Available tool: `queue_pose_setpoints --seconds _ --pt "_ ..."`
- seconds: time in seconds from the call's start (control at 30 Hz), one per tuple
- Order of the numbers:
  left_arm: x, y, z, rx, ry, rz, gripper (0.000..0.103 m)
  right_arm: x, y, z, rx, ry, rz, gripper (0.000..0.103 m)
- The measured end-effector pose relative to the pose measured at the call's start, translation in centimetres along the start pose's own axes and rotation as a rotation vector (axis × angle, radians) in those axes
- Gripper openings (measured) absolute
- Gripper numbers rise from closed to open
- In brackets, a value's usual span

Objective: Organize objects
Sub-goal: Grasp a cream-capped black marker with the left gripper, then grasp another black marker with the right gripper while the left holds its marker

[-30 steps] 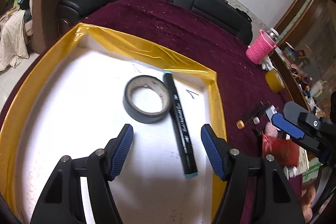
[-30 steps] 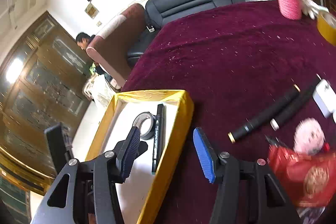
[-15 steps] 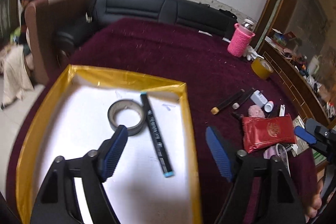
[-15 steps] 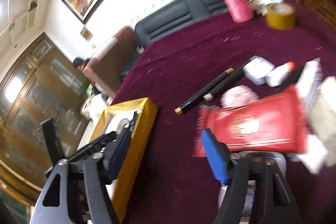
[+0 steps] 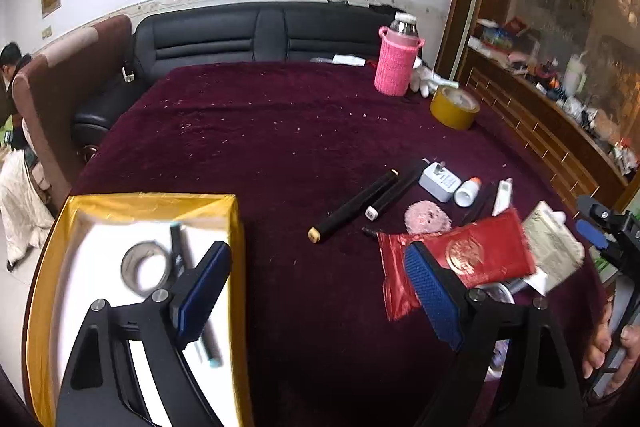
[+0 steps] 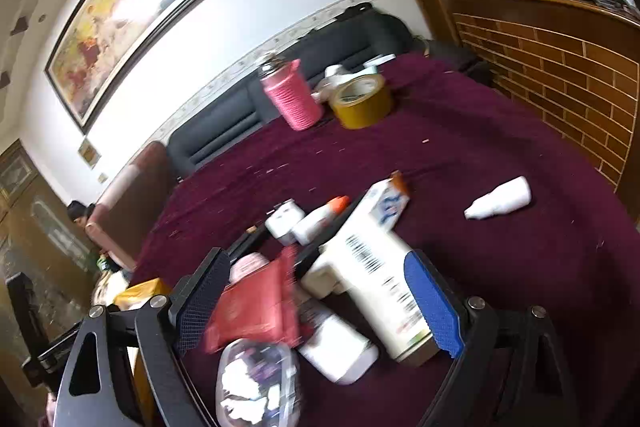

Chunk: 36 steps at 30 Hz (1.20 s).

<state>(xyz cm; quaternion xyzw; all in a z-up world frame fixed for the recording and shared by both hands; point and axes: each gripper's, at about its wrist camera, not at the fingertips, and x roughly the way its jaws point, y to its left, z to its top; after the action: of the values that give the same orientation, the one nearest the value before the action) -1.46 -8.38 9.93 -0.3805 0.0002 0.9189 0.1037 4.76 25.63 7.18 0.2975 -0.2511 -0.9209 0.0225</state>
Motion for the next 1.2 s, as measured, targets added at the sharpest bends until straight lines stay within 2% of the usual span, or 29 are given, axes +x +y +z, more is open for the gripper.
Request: queue_pose_setpoints --seconds 0.1,0.17,0.27,0.47,0.6,0.7,0.73,0.77,0.83,0.87,1.03,1.2 --pt "3.1 -1.6 1.5 0.096 0.058 0.022 0.082 1.4 -0.9 0.8 0.010 -0.008 -0.005 0.092" --pt "4.9 -2.5 2.2 0.165 0.086 0.061 0.069 2.1 -1.6 1.2 0.023 -0.015 0.008 0.092" --pt "7.9 -3.7 3.0 0.251 0.143 0.091 0.058 2.8 -2.1 1.3 0.030 -0.030 0.017 0.092" --pt "12.2 -4.6 2.8 0.372 0.215 0.111 0.056 3.4 -3.6 1.2 0.063 -0.013 0.030 0.092" --pt "14.8 -4.8 2.4 0.411 0.255 0.127 0.056 3.2 -3.7 1.2 0.057 -0.022 0.030 0.092" --pt "15.3 -5.1 2.8 0.418 0.240 0.121 0.055 3.2 -3.5 1.1 0.048 -0.027 0.028 0.092" --pt "15.4 -5.2 2.9 0.415 0.242 0.114 0.050 3.2 -3.5 1.2 0.047 -0.025 0.026 0.092" --pt "15.4 -5.4 3.0 0.408 0.248 0.094 0.034 3.3 -3.6 1.1 0.051 -0.024 0.027 0.092" --pt "15.5 -6.1 2.9 0.405 0.259 0.061 0.017 3.3 -3.8 1.2 0.060 -0.023 0.026 0.092" --pt "15.4 -6.6 2.7 0.418 0.256 0.067 0.015 3.3 -4.0 1.2 0.066 -0.026 0.025 0.092" --pt "14.3 -6.1 2.1 0.324 0.261 0.032 0.014 3.5 -4.5 1.0 0.080 -0.013 0.012 0.092" --pt "10.5 -4.4 0.1 0.236 0.277 0.034 0.014 3.5 -4.6 0.9 0.088 -0.004 0.014 0.092"
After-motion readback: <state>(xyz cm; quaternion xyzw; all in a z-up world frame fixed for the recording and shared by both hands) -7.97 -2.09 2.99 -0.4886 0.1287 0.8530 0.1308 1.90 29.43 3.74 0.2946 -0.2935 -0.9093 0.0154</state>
